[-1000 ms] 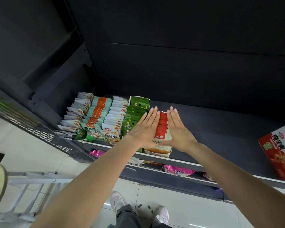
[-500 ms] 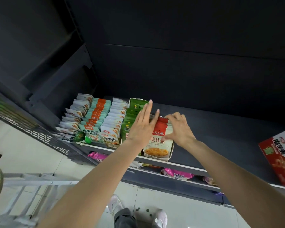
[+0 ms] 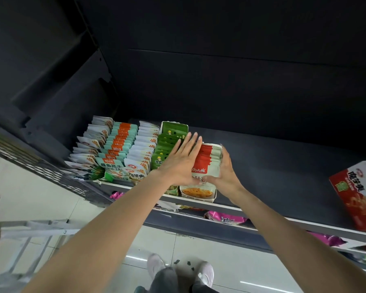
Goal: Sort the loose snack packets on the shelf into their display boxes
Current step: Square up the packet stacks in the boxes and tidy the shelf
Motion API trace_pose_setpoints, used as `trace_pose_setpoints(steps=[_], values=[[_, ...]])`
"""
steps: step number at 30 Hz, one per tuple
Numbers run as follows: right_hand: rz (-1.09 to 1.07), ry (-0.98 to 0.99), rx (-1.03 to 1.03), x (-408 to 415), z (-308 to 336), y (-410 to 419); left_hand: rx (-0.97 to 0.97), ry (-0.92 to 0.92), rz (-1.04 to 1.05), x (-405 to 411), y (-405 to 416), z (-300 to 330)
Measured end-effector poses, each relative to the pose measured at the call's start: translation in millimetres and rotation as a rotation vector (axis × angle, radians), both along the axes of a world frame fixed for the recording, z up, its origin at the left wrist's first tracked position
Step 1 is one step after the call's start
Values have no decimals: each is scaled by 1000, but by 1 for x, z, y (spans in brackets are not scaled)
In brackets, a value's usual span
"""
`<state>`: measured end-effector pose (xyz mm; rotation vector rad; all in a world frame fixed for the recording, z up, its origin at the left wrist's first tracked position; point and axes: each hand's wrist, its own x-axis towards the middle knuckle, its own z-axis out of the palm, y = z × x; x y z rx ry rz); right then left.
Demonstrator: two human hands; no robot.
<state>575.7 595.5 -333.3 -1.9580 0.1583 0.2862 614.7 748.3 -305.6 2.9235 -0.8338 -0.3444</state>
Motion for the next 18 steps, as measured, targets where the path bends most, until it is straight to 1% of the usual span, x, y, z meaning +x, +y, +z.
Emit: trace_pose_setpoints(steps=[3, 6, 8, 10, 11, 13, 15, 17, 18], values=[[20, -28, -38, 1, 2, 0, 41, -61, -1, -1, 2, -1], [78, -6, -171, 5, 12, -1, 85, -64, 9, 0, -4, 1], [128, -88, -335, 6, 18, 0, 93, -61, -1, 2, -7, 3], [243, -198, -566, 7, 23, 4, 90, -60, -34, 3, -4, 5], [297, -210, -657, 6, 24, 6, 93, -64, -56, 3, -1, 5], [337, -182, -784, 5, 27, 11, 114, -94, -92, 2, 5, 3], [324, -144, -879, 6, 28, 15, 124, -99, -91, 2, 5, 3], [322, -111, -925, 8, 30, 19, 124, -67, -77, 4, 2, 4], [333, -93, -914, 8, 32, 19, 117, -46, -68, 4, 1, 5]])
